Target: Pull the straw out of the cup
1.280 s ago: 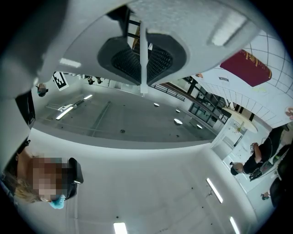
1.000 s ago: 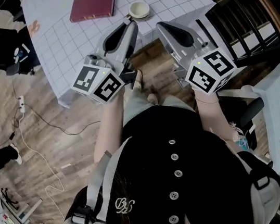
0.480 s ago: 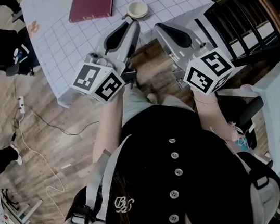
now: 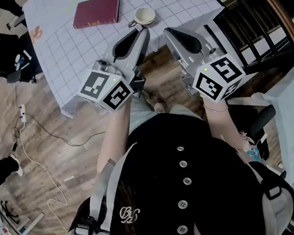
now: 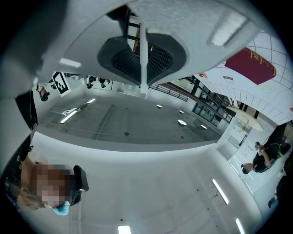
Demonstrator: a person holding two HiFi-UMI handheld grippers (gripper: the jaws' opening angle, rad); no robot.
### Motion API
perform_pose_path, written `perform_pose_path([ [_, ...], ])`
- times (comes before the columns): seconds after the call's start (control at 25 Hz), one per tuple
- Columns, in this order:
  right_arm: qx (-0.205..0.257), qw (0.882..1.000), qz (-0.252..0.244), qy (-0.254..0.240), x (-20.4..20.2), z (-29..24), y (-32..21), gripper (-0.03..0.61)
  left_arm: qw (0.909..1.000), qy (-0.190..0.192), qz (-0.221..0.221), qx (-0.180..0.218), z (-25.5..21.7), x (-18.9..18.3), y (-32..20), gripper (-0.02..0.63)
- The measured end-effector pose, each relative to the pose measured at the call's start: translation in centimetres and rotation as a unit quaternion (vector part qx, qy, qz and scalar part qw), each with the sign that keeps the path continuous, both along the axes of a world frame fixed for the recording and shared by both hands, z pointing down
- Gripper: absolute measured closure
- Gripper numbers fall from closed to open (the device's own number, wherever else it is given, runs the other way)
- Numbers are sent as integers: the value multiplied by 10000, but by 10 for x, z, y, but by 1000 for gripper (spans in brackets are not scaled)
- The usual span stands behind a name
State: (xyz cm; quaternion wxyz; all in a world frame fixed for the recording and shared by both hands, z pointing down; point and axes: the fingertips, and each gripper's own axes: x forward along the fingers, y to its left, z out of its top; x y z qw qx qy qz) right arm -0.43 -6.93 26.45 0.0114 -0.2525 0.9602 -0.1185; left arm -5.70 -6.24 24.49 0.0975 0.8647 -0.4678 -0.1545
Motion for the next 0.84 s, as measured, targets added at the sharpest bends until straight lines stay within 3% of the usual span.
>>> perform_pose_path([
  [0.4, 87, 9999, 8, 51, -5, -3, -2, 580, 9997, -18, -157, 183, -11, -10, -3, 578],
  [0.84, 44, 9999, 69, 126, 7, 3, -4, 580, 9997, 65, -231, 38, -3, -2, -4, 578],
])
